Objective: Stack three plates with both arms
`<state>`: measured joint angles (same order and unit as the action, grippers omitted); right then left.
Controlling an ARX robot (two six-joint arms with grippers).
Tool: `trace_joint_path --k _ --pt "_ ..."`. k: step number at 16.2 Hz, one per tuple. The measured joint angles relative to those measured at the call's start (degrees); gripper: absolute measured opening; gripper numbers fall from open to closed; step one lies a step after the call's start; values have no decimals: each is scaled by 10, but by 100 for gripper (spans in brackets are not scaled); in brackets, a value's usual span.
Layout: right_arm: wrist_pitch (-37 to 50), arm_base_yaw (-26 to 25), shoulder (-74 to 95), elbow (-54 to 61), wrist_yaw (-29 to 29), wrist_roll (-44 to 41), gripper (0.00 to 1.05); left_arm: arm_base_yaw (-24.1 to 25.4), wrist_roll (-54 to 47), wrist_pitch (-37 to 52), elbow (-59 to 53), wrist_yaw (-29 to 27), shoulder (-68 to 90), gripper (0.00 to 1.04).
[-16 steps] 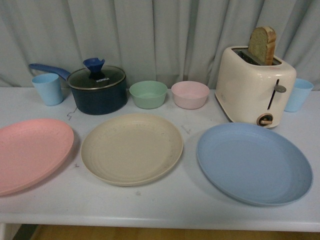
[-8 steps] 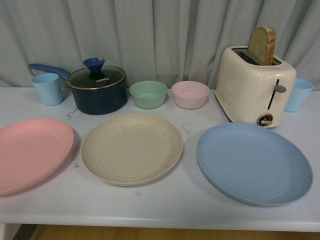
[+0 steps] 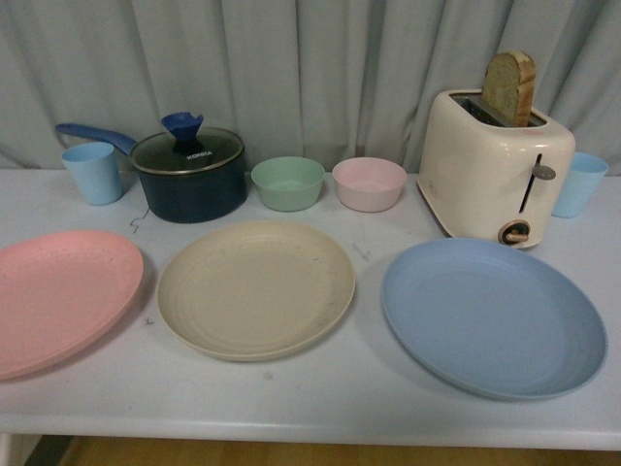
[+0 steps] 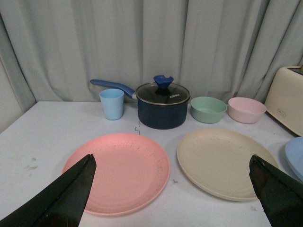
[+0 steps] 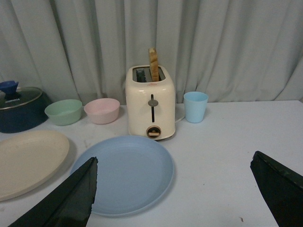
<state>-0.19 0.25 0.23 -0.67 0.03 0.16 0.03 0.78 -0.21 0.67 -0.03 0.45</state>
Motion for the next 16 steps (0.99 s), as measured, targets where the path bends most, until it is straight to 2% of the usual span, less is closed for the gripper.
trace_joint_path --k 16 --pt "0 0 0 0 0 0 98 0 0 0 0 0 0 98"
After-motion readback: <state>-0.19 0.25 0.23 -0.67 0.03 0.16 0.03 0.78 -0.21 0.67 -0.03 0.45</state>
